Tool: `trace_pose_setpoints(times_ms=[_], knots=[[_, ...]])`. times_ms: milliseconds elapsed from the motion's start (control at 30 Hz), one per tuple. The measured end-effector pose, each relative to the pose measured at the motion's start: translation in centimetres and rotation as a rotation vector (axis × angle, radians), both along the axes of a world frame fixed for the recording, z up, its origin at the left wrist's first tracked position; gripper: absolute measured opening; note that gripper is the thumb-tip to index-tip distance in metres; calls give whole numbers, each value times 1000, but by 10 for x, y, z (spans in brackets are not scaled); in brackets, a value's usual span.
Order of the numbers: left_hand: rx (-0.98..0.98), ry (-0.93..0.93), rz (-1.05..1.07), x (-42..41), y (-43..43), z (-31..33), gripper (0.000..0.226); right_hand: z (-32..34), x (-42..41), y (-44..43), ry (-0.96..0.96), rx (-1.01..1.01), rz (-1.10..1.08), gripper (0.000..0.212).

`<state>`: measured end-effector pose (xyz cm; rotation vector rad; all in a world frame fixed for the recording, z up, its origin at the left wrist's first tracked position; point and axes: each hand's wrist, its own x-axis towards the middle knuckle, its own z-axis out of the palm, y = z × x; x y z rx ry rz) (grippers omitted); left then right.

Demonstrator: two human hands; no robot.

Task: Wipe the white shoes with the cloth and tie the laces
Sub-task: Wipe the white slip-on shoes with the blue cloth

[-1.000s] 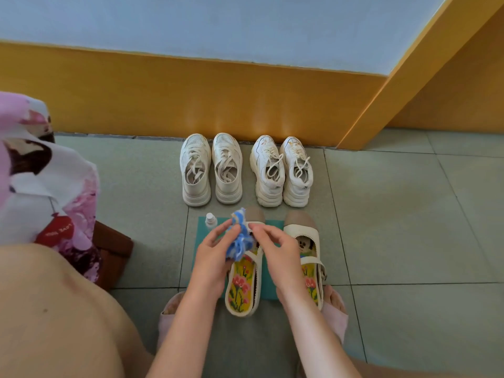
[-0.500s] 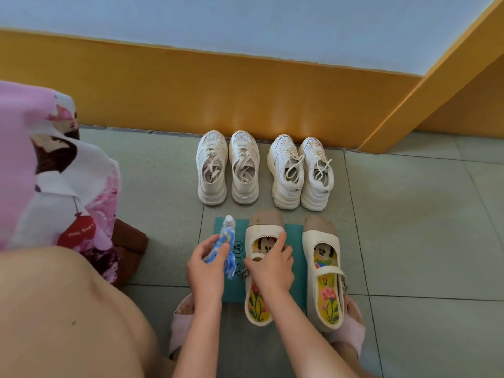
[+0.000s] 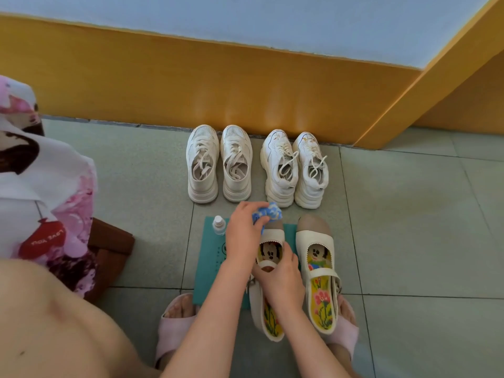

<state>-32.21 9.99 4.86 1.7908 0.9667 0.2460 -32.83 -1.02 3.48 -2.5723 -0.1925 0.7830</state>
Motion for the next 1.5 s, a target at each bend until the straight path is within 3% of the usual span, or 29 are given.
trace_pose_setpoints(times_ms=[267, 433, 733, 1033, 1333, 1500], knots=[[107, 171, -158, 12, 23, -26, 27, -3, 3, -7, -27, 22, 27, 88], [166, 145, -91, 4, -2, -36, 26, -6, 5, -10, -28, 59, 20, 87], [46, 116, 72, -11, -14, -42, 23, -8, 8, -15, -27, 77, 41, 86], [75, 115, 150, -35, -32, -43, 22, -9, 9, -16, -30, 84, 51, 85], [34, 283, 155, -73, -50, -45, 20, -9, 9, -19, -18, 91, 67, 85], [90, 110, 250, -57, -42, -24, 19, -10, 9, -20, -12, 115, 65, 84]])
